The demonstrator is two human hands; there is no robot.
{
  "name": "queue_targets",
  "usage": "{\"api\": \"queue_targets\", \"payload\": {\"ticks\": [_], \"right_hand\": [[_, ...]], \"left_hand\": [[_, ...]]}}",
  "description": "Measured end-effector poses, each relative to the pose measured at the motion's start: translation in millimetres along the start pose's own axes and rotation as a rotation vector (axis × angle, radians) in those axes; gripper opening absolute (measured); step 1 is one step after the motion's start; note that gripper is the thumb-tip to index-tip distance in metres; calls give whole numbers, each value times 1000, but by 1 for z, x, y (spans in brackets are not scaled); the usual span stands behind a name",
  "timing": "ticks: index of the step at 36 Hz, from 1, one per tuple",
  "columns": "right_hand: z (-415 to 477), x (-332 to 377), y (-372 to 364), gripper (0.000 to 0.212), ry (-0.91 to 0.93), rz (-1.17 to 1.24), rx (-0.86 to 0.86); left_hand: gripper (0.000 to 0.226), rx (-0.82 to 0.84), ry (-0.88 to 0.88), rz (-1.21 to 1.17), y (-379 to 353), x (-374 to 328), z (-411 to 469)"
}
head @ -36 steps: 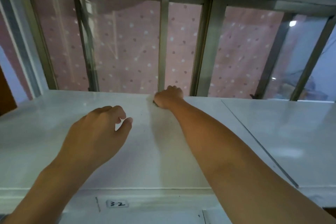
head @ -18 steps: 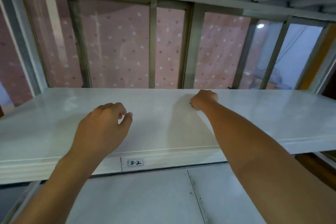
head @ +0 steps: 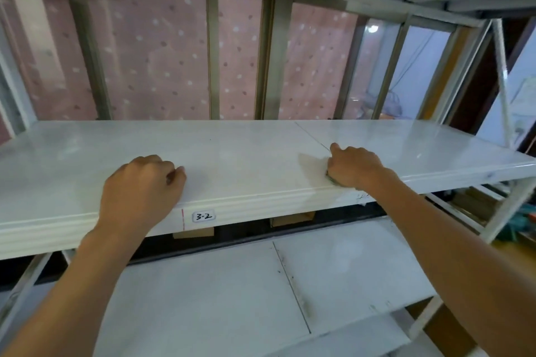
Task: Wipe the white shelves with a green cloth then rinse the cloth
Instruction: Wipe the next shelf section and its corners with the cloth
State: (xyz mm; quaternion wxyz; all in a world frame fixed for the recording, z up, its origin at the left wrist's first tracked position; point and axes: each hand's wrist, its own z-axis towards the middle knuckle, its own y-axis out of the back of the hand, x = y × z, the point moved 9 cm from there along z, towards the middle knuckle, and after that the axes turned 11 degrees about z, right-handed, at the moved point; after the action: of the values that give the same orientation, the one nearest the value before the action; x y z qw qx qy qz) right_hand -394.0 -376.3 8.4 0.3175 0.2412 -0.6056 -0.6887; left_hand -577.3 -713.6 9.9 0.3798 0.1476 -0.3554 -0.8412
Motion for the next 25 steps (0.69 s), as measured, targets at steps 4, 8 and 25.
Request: {"api": "queue_targets", "payload": {"ticks": [4, 8, 25], "right_hand": [[-21, -4, 3, 29, 90, -3, -28], [-23, 0, 2, 25, 148, -24, -45], [-94, 72, -8, 21, 352, 320, 170]], "left_hand": [[49, 20, -7, 7, -1, -10, 5], [51, 25, -16, 4, -1, -22, 10], [52, -87, 61, -84, 12, 19, -2]]}}
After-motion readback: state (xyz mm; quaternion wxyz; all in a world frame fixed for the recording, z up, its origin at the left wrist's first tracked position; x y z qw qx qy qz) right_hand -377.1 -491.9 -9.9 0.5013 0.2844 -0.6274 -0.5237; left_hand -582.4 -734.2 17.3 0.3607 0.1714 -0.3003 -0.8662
